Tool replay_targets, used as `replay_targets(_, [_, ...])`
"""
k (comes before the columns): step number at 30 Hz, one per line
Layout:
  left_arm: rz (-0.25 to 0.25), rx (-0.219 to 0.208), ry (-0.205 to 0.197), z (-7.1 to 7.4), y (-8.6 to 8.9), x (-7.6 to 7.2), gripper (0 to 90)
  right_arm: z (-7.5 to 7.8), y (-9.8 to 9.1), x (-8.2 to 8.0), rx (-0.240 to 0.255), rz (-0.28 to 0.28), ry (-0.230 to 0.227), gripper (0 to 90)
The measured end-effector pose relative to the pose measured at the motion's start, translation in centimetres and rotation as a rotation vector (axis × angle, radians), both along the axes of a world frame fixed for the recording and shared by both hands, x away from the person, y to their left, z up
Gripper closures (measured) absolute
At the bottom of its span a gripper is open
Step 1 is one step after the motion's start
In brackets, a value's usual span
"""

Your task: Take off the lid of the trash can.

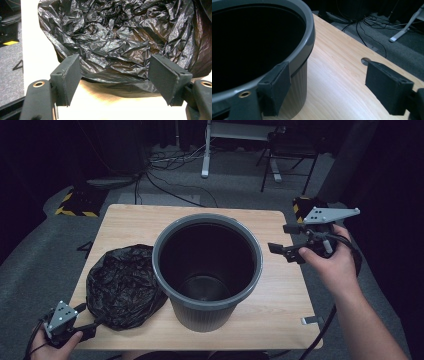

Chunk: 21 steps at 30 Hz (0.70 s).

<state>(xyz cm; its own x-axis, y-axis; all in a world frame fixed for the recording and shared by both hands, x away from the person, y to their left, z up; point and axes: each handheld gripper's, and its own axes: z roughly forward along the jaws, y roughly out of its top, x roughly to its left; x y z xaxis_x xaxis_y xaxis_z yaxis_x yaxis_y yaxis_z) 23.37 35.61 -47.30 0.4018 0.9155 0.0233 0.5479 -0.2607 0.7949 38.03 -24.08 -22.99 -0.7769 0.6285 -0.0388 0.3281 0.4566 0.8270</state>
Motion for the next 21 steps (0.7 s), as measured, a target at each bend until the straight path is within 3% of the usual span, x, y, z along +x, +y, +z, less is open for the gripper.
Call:
replay_targets(8, [-0.018,0.010,0.000,-0.2,-0.2,-0.3,26.8,1.5,1.6,2.2,-0.003,0.067,0.009,19.5])
replay_targets(13, [-0.009,0.014,-0.001,-0.3,0.0,-1.3,26.7,2.3,3.3,3.5,-0.027,0.112,0.004,20.5])
replay_targets(17, [-0.004,0.024,0.001,-0.4,0.0,-2.0,26.7,2.5,4.7,5.0,-0.042,0.136,0.025,21.2])
replay_targets(21, [0.004,0.008,0.007,-0.5,0.2,-2.8,26.7,2.5,6.3,6.3,-0.060,0.158,0.037,22.5])
